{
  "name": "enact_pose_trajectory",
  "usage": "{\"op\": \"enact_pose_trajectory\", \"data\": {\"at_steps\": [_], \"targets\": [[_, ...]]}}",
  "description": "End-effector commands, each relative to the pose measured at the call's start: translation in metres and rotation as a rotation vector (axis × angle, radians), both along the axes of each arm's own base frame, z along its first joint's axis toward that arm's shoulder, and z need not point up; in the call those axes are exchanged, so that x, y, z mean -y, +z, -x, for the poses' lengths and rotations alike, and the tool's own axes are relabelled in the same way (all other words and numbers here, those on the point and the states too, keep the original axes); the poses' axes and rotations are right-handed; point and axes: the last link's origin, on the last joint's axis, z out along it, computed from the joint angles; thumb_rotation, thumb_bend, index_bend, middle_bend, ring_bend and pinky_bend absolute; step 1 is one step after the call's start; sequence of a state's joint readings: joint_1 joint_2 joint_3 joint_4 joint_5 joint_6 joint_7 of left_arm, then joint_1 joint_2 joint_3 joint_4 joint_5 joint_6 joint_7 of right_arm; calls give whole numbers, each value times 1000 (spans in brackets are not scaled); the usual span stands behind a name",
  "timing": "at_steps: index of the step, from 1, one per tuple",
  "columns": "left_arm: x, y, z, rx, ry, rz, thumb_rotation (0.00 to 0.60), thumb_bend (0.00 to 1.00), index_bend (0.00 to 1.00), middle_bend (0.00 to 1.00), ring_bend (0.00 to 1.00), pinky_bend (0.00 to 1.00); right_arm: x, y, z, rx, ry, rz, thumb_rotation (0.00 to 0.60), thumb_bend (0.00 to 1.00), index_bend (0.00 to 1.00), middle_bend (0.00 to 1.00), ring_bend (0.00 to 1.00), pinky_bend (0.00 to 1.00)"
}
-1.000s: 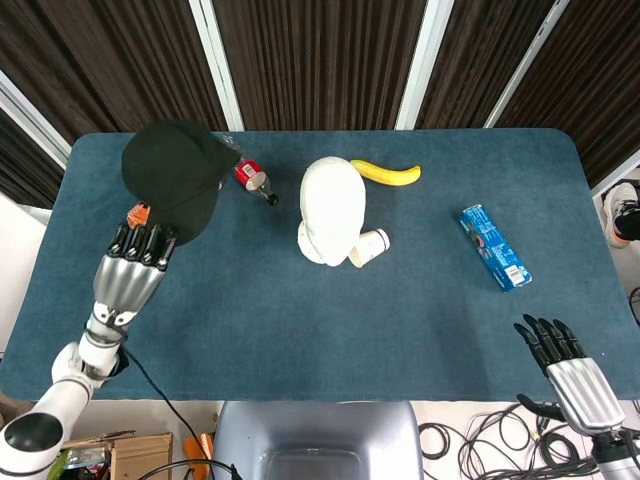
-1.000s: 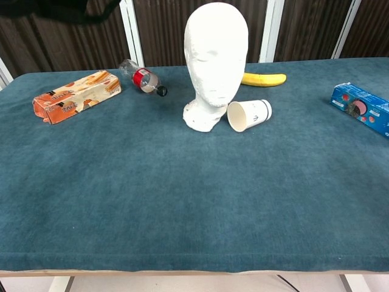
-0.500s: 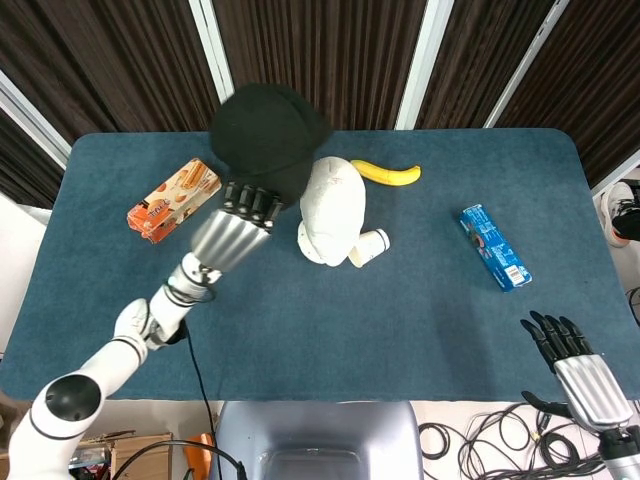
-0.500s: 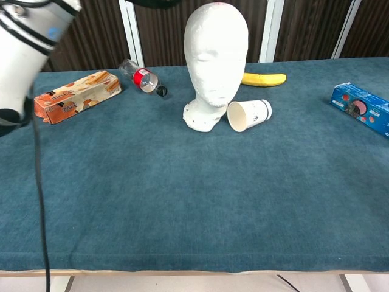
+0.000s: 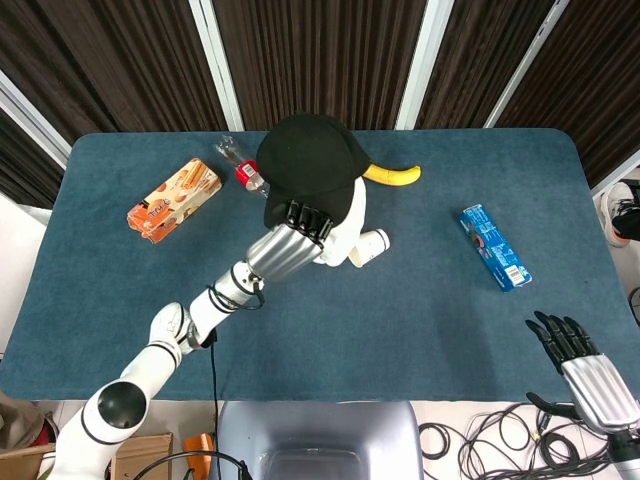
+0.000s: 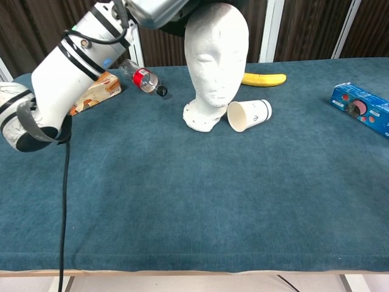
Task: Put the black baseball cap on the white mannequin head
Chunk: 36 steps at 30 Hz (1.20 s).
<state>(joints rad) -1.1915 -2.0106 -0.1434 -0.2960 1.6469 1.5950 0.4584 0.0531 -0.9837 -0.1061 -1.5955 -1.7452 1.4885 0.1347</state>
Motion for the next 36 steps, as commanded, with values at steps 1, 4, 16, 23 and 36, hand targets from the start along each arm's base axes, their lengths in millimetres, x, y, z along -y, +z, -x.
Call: {"op": "enact_pose_trajectory", "data": {"at_steps": [1, 4, 16, 23, 36], "targets": [[0, -6, -2, -20, 5, 0, 600, 564, 752, 800, 730, 748, -1, 1, 0, 3, 0, 2, 600, 76, 0, 0, 0, 0], [3, -10, -3, -51, -18, -5, 600, 556, 747, 802, 732, 748, -1, 3, 1, 6, 0, 8, 600, 76, 0, 0, 0, 0], [11, -23, 5, -106, -42, 27, 600, 494, 722, 807, 733, 744, -2, 5, 1, 10, 2, 7, 600, 76, 0, 0, 0, 0], [19, -33, 9, -96, -33, 61, 600, 447, 620, 719, 687, 712, -4, 2, -1, -1, 15, -2, 600, 76, 0, 0, 0, 0], [32, -48, 26, -27, 56, 128, 600, 355, 231, 312, 303, 437, -4, 2, 0, -2, 13, -4, 600, 76, 0, 0, 0, 0]]}}
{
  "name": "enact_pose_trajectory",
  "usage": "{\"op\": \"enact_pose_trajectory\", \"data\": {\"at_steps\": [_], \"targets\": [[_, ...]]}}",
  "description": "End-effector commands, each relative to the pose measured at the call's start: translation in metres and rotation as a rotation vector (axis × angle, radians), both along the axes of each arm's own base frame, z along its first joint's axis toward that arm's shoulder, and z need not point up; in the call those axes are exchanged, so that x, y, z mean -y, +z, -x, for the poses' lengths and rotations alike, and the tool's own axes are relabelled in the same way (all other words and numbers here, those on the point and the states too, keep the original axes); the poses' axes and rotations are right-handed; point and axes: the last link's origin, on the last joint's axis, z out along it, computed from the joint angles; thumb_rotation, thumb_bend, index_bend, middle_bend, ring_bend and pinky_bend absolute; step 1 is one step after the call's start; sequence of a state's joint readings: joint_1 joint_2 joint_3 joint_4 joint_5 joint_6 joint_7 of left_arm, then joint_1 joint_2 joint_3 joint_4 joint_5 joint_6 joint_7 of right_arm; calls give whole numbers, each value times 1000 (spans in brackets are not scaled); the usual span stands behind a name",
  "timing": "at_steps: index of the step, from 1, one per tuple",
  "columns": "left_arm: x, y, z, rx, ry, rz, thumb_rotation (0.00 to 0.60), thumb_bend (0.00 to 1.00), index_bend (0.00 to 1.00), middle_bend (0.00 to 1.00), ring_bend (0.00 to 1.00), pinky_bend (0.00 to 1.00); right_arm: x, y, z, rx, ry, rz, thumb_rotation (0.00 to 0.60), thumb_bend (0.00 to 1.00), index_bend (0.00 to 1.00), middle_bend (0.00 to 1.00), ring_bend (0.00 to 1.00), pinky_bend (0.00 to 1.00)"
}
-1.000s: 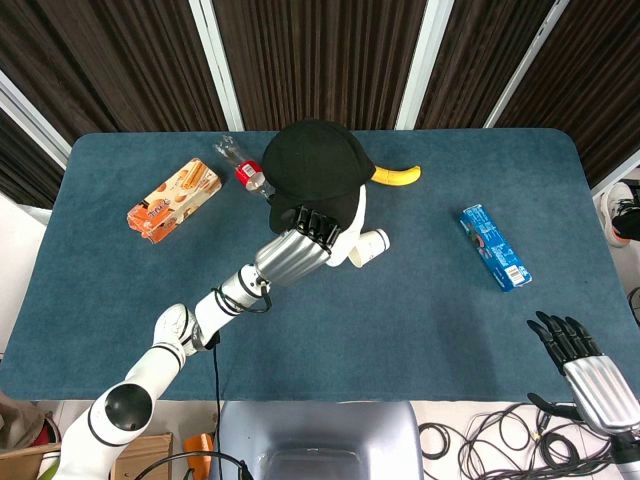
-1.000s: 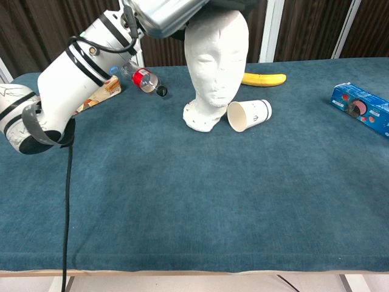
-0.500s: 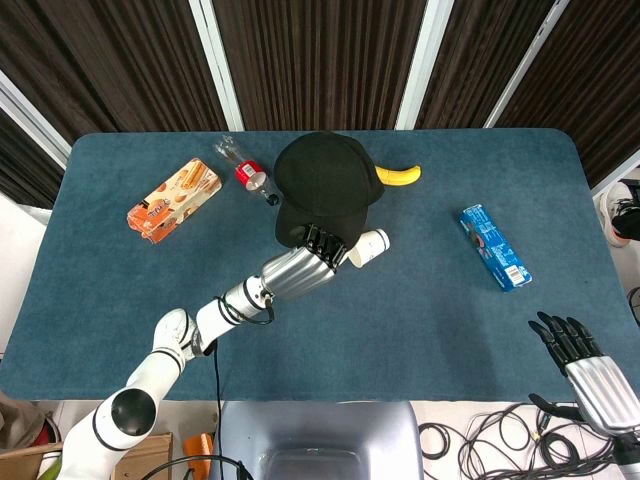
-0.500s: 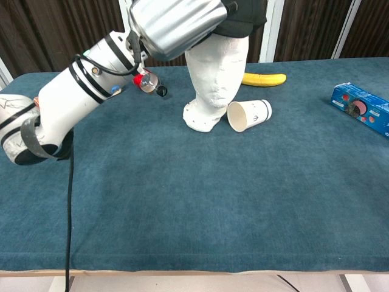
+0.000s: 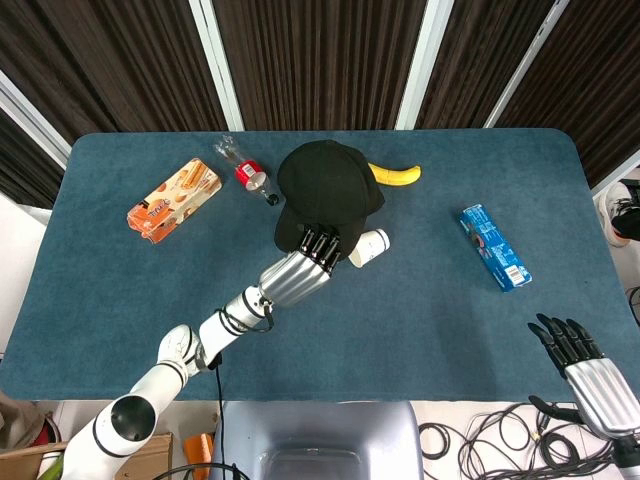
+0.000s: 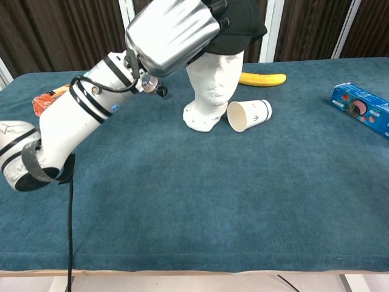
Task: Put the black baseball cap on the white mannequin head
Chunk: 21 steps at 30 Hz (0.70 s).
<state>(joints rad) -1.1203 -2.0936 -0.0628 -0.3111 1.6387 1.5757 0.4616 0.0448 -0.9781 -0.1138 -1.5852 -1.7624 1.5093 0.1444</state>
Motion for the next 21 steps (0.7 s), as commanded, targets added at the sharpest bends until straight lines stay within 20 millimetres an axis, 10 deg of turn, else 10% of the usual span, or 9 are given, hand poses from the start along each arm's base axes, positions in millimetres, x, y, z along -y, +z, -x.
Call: {"op": "enact_pose_trajectory", "data": {"at_steps": [1, 10, 21], "targets": [[7, -4, 5, 7, 6, 12, 600, 350, 217, 292, 279, 419, 0, -2, -1, -3, 2, -6, 600, 76, 0, 0, 0, 0], [17, -5, 10, 36, 0, 41, 600, 314, 156, 204, 183, 310, 0, -3, -1, -6, -1, -3, 600, 76, 0, 0, 0, 0], [89, 19, 90, 156, 105, 129, 600, 297, 57, 124, 101, 250, 0, -7, 0, -24, -8, -6, 600, 76, 0, 0, 0, 0]]}}
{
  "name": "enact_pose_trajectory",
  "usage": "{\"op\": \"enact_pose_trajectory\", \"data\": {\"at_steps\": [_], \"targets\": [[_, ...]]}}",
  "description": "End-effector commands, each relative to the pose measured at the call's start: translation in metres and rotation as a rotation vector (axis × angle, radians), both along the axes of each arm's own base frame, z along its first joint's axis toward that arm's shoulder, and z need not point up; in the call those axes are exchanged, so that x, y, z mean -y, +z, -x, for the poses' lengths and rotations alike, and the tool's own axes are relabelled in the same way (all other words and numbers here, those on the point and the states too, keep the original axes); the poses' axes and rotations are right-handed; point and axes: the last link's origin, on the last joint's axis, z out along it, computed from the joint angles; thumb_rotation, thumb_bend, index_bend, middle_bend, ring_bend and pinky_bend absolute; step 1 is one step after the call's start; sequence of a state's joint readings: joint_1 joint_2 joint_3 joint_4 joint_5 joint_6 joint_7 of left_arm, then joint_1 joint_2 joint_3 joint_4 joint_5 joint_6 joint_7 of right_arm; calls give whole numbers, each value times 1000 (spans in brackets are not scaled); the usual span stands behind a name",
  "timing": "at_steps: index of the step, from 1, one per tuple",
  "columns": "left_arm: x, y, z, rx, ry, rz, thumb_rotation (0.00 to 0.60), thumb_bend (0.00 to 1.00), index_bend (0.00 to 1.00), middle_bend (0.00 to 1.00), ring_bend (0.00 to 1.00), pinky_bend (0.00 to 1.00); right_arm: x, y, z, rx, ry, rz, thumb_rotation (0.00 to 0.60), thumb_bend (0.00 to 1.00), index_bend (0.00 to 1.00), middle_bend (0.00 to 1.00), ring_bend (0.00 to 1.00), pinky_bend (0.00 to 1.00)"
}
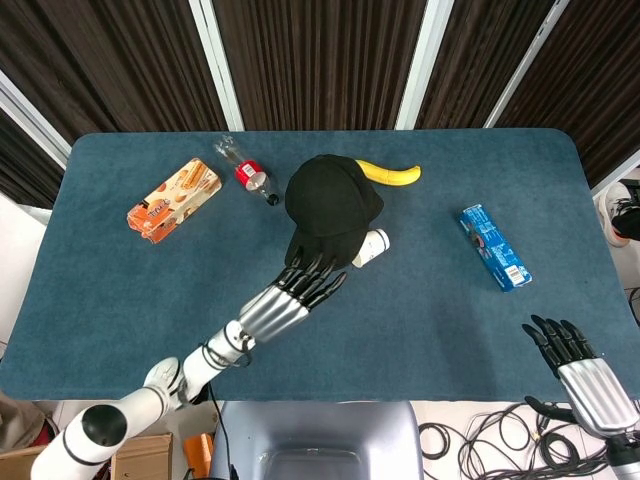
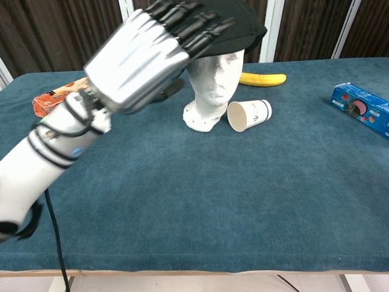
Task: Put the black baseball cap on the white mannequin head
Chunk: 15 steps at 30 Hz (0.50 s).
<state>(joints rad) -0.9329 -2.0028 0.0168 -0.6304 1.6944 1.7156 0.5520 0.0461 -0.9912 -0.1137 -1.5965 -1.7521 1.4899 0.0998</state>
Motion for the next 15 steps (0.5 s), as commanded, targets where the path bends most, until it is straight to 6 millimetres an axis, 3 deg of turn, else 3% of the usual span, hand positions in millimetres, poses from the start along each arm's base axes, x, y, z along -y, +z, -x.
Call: {"op": "enact_pose_trajectory", "data": {"at_steps": [1, 5, 10, 12, 15], "targets": [[39, 28, 53, 79, 121, 37, 600, 297, 49, 118, 94, 244, 0, 0, 0, -1, -1, 1, 600, 76, 0, 0, 0, 0], [69, 71, 103, 186, 328, 99, 600, 298, 26, 103, 72, 223, 1, -1, 1, -7, -11, 6, 600, 76, 0, 0, 0, 0], [100, 122, 174, 309, 784, 274, 600, 297, 0, 39, 16, 178, 4, -4, 0, -13, -23, 21, 600, 76, 0, 0, 0, 0], [106, 142, 195, 367, 944, 358, 600, 299, 0, 21, 8, 156, 6, -6, 0, -20, -29, 21, 600, 76, 0, 0, 0, 0], [106, 160, 213, 421, 981, 387, 600, 303, 0, 3, 6, 143, 9, -11, 0, -35, -38, 18, 600, 76, 0, 0, 0, 0]]}}
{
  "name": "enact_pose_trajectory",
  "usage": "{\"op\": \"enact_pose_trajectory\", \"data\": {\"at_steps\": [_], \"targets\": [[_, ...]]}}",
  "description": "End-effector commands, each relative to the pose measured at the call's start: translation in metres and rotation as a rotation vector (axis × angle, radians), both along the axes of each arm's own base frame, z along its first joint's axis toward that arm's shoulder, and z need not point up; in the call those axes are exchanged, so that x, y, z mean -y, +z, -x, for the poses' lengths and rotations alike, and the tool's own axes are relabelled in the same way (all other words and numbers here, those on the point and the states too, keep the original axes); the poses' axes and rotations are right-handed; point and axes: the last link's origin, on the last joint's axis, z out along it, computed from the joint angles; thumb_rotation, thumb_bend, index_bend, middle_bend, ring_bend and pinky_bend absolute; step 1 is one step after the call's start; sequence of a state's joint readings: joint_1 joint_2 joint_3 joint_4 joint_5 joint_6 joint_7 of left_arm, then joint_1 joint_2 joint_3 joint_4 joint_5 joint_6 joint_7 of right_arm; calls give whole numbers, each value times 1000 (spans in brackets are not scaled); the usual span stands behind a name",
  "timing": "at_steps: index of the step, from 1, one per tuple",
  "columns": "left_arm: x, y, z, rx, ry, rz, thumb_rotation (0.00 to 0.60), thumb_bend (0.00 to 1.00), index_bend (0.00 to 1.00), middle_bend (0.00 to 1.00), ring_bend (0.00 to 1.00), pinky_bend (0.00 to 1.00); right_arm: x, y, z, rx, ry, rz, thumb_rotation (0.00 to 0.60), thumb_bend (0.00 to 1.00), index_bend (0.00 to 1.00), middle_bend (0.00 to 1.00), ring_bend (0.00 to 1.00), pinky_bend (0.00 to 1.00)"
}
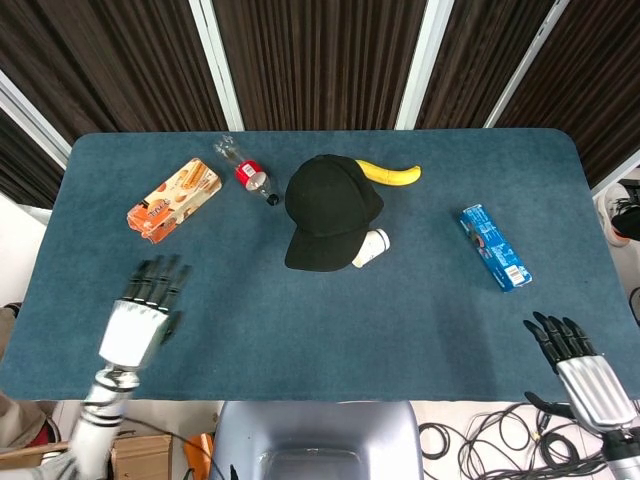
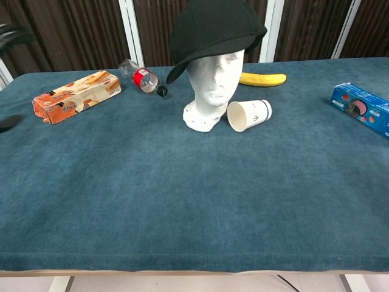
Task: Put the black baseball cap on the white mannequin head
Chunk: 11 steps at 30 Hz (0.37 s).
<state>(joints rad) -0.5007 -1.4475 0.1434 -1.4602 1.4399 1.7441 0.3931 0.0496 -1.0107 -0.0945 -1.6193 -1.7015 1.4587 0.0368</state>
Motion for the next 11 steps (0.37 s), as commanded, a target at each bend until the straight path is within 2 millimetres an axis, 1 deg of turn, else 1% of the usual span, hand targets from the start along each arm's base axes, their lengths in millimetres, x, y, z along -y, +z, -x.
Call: {"op": "enact_pose_trajectory", "data": {"at_steps": [1, 6, 8, 11], "targets": [[28, 41, 64, 115, 286, 105, 600, 306, 0, 2, 6, 141, 4, -5, -1, -11, -10, -1, 600, 76, 0, 0, 0, 0], [37, 37, 80, 181, 266, 113, 600, 309, 0, 10, 8, 119, 4, -2, -2, -9, -13, 25, 600, 76, 0, 0, 0, 0], [37, 36, 82, 153, 256, 128, 600, 315, 0, 15, 8, 100, 4, 1, 0, -4, -22, 41, 600, 76, 0, 0, 0, 0], [38, 38, 77, 154, 222, 106, 600, 319, 0, 21, 9, 81, 7, 4, 2, 1, -31, 53, 600, 76, 0, 0, 0, 0]]}}
